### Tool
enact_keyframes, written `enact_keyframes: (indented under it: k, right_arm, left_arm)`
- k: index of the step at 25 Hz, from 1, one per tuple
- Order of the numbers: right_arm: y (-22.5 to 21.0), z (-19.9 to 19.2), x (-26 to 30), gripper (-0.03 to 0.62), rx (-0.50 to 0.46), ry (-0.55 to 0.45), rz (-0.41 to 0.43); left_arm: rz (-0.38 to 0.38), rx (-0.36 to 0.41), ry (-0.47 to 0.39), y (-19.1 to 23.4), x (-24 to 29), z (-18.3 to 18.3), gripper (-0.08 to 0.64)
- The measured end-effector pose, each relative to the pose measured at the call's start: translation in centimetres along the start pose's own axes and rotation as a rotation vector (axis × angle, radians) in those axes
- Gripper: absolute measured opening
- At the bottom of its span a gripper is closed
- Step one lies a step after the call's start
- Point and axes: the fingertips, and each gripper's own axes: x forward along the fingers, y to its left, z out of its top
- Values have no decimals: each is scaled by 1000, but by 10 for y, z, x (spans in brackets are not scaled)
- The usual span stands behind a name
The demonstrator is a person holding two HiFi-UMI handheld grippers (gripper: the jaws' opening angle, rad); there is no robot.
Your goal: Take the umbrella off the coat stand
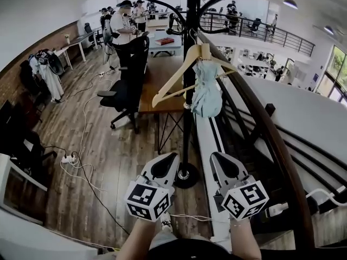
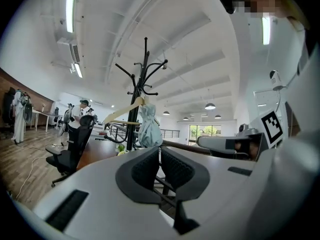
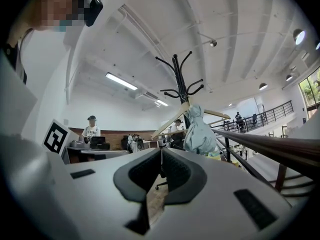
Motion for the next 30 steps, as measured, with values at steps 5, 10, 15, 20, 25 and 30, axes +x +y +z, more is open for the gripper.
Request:
enact_keyframes:
  k: [5,10,15,20,25,30]
  right_arm:
    - [7,30,62,31,-33,-77,-13]
    - [8,40,112,31,-42,-119,-40]
    - [7,45,132,31,-68,-126,-79]
    - [4,48,140,31,-86,-120,-116]
    - [-3,65,146,31,-114,-150,-139]
    - [-12,87,153,31,-141,-200,-151]
  left_arm:
    - [-45,29,-28,57,23,29,23]
    - [-115,52,-59,100,46,54,23]
    - [-155,73,-103,121,60,77,23]
    - [-182,99,-134,131,68,96,23]
    - [-192,112,-157,142,72,113,23]
    - [-203,143,-184,147,80,134,23]
